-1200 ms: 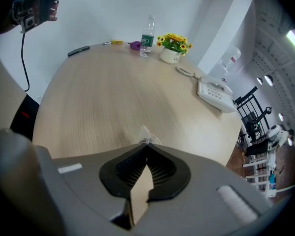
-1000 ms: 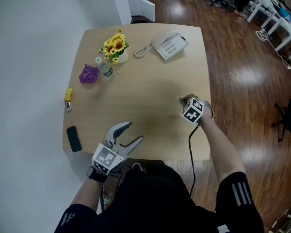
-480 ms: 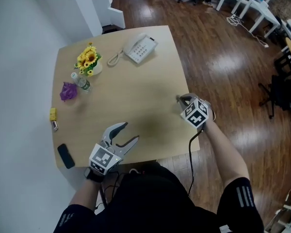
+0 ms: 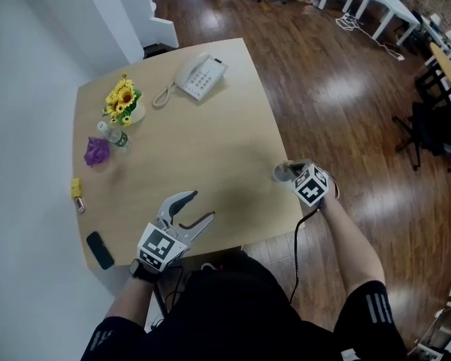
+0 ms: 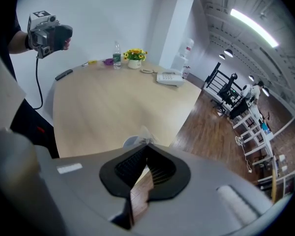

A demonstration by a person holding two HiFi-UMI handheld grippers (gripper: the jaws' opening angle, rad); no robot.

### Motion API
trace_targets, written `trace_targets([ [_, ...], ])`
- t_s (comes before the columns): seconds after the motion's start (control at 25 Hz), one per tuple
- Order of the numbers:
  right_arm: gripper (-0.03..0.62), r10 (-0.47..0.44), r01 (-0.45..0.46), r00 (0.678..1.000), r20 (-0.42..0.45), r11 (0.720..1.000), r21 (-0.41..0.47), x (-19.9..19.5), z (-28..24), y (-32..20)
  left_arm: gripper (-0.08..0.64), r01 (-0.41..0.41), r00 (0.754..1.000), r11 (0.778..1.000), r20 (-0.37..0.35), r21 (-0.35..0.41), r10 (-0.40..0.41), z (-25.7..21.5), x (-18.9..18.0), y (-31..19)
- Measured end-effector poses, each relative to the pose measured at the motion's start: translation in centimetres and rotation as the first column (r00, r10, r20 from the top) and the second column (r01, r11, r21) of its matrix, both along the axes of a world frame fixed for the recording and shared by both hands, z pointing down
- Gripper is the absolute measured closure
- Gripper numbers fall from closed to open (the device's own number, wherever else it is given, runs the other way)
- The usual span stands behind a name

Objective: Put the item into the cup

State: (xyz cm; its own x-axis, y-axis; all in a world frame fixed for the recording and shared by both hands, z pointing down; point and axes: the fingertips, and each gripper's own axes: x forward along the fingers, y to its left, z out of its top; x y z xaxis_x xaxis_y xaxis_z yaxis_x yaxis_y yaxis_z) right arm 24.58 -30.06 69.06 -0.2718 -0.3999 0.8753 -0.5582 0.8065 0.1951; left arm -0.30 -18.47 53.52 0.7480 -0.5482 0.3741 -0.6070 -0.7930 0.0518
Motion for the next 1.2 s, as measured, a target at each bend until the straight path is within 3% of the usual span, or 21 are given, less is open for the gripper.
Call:
trace_targets([
  [0.6, 0.583, 0.007, -0.018, 0.997, -0.071, 0.988, -0.151, 0.6, 7.1, 1.1, 0.304, 0.025, 1.000, 1.000, 0.015, -0.019, -0.024, 0.8, -0.5, -0.4],
  [1.2, 0.494, -0.022, 0.018, 0.999, -0.033, 0.992, -0.128, -0.5, 4.5, 0.7, 0.304, 0.024, 1.000, 1.000, 0.009, -0.006, -0.024, 0.3, -0.3, -0.5],
])
